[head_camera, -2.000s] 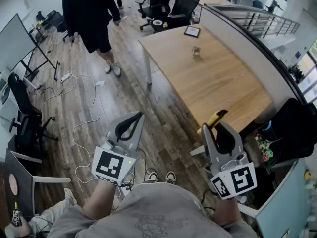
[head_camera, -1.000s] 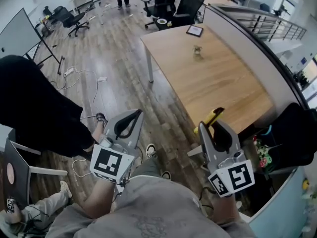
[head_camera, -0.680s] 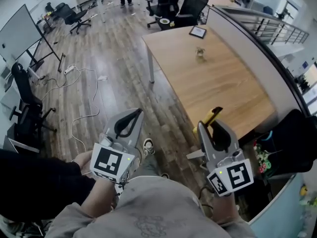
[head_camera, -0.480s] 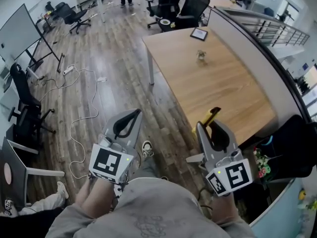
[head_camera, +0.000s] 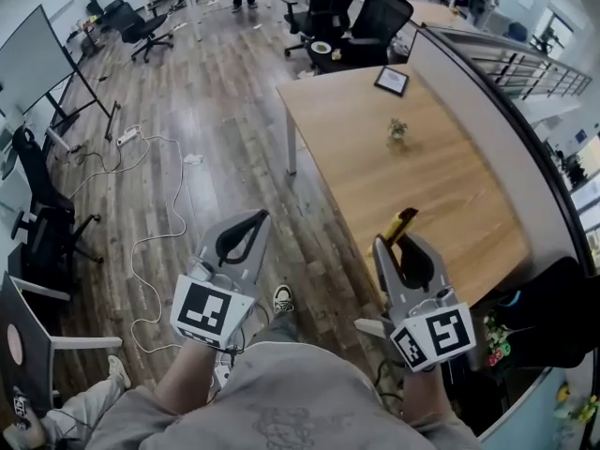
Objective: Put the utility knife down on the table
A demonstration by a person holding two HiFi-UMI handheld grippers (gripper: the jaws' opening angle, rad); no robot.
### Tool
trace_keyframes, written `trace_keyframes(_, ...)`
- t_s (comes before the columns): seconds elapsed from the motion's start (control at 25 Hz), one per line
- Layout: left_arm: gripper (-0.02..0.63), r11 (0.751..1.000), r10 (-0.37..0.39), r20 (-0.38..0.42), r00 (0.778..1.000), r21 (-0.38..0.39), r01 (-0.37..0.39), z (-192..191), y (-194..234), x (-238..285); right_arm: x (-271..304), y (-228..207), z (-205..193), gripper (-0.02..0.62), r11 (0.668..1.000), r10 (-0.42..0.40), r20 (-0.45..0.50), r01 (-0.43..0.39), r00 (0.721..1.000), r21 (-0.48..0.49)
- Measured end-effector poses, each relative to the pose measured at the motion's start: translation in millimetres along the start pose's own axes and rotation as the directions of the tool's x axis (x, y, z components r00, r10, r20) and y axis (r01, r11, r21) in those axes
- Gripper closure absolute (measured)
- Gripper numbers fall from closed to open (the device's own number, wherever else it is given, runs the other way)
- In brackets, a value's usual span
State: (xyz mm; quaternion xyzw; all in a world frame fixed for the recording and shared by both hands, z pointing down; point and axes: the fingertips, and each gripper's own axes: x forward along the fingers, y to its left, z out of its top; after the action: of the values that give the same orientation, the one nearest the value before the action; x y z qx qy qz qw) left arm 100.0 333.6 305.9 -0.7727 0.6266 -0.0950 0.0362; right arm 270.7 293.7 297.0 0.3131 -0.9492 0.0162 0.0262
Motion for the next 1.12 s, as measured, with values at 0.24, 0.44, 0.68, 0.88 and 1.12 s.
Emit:
trace_keyframes(0.24,0.606,1.000,-0.019,-0.013,1.000,-0.009,0.019,-1.7,78.3,49.2,93.5,-15.7,14.9,0.477,1.000,-0.014,-0.013,0.014,1.000,0.002)
trace_keyframes(0.44,0.606,0.999,-0.031,-0.023,0.999,-0.024,0.031,-7.9,135.4,84.1,160.7,-27.6,23.5,0.477,0.999,-0.043,0.001,0.043,0.999,-0.004)
trace_keyframes(0.68,0.606,0.999,-0.037,-0.019,0.999,-0.018,0.037,-17.6,179.9,113.1,211.2,-35.3,26.2,0.477,0.999,-0.054,0.006,0.054,0.999,0.001)
trace_keyframes(0.88,0.606,0.998,-0.039,-0.021,0.999,-0.040,0.039,-24.7,202.8,133.3,238.6,-46.4,15.6,0.477,0.997,-0.070,-0.013,0.070,0.997,0.007)
trace_keyframes(1.12,0.606,0.999,-0.042,-0.027,0.999,-0.034,0.041,-25.8,232.5,173.1,279.6,-74.5,9.3,0.477,0.996,-0.085,-0.022,0.086,0.996,0.020)
